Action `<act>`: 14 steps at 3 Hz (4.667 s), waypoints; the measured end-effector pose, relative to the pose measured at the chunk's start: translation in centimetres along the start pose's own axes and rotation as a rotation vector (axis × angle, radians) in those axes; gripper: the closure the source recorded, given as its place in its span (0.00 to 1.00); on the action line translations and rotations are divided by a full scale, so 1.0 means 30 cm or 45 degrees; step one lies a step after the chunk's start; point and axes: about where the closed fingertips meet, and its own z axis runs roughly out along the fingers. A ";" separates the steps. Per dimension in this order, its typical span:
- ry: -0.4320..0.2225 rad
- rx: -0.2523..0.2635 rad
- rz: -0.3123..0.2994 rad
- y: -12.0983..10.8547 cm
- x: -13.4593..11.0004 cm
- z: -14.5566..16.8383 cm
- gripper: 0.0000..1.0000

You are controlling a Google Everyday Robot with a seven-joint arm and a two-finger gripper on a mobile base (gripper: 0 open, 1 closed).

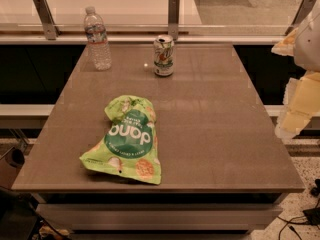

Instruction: Pick 7up can

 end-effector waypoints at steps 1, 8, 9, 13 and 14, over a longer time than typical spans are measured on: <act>0.000 0.000 0.000 0.000 0.000 0.000 0.00; -0.848 0.189 0.358 -0.373 -0.246 0.215 0.00; -0.903 0.202 0.365 -0.416 -0.295 0.247 0.00; -1.187 0.127 0.448 -0.575 -0.562 0.513 0.00; -1.245 0.089 0.463 -0.634 -0.627 0.575 0.00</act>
Offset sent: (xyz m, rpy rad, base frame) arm 0.0120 -0.0068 0.0000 0.0584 -0.0225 -0.0215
